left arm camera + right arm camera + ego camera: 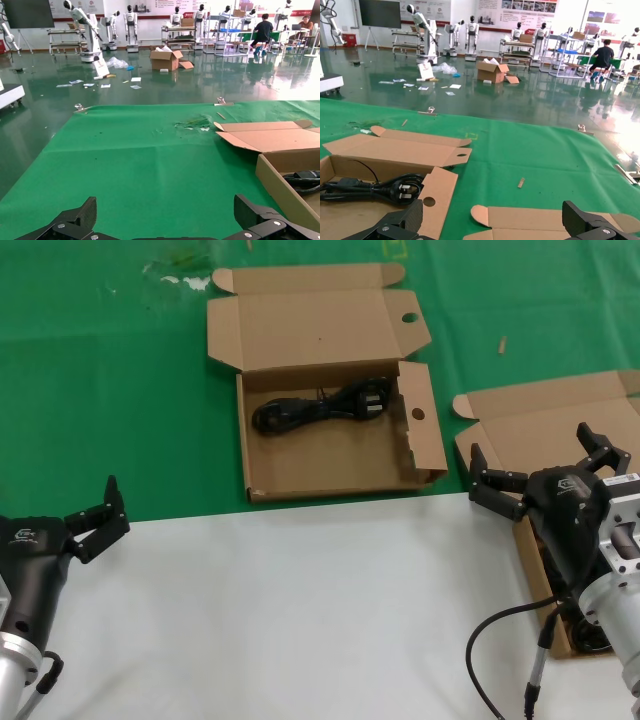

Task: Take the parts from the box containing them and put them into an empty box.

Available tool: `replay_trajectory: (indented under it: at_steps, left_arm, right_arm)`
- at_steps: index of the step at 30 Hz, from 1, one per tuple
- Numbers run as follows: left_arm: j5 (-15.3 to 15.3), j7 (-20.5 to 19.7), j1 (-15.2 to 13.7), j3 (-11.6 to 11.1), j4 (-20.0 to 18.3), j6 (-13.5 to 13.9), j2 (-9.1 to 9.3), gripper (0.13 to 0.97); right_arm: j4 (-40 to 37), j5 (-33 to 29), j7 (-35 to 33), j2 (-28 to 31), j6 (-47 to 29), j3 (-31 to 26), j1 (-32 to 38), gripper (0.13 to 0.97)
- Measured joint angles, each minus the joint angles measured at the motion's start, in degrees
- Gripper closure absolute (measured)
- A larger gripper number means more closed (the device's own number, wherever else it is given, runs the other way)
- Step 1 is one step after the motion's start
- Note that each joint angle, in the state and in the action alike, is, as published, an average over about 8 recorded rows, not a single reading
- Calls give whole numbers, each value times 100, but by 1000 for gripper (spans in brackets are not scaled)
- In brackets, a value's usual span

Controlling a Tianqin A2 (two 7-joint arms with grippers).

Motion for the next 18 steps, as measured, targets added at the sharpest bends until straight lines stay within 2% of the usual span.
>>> replay_trajectory:
  at_steps: [18]
  left_arm:
    - [0, 0, 0, 0, 0, 0, 0, 132]
  right_arm:
    - [0, 0, 0, 0, 0, 0, 0, 129]
